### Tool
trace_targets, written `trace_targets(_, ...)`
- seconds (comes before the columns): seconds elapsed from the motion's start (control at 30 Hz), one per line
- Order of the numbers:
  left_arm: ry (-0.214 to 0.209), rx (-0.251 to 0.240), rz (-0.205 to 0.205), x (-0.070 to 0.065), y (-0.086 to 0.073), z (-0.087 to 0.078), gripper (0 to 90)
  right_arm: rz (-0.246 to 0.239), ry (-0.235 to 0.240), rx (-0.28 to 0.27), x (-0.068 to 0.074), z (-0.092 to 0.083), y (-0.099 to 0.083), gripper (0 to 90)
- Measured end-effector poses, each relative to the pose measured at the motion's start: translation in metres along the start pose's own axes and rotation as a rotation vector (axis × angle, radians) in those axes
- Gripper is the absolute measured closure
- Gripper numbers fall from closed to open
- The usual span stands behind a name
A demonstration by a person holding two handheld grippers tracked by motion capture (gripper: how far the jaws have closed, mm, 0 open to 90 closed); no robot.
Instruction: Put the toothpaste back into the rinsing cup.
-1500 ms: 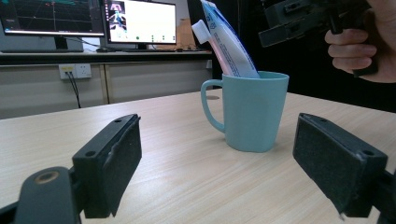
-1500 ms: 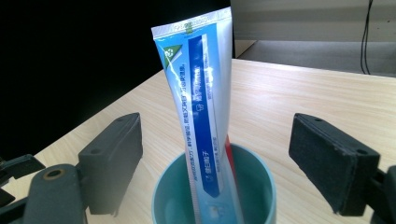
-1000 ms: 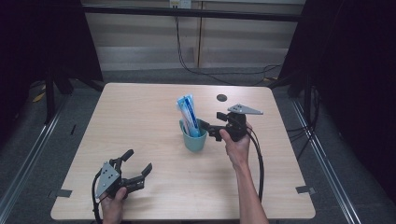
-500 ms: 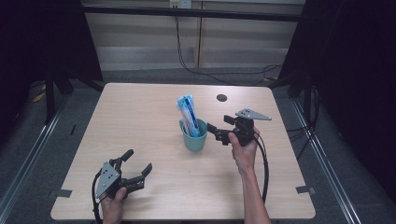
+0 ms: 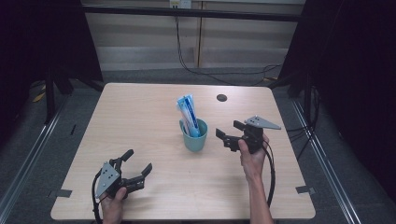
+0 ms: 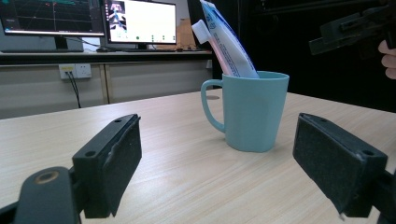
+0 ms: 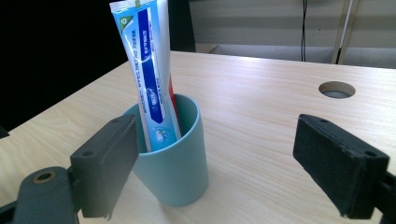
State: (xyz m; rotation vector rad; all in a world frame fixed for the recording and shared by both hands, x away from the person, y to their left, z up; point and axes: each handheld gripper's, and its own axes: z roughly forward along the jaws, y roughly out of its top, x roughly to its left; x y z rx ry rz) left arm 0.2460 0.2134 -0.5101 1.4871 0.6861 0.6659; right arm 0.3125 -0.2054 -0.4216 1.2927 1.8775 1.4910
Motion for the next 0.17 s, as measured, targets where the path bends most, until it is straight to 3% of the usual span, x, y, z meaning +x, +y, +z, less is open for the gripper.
trace_targets(0.17,0.000,0.000,0.000,0.0000,0.0000,0.0000,15.5,-0.018,-0.032,-0.003,0.0022,-0.0091,-0.0086,13.6)
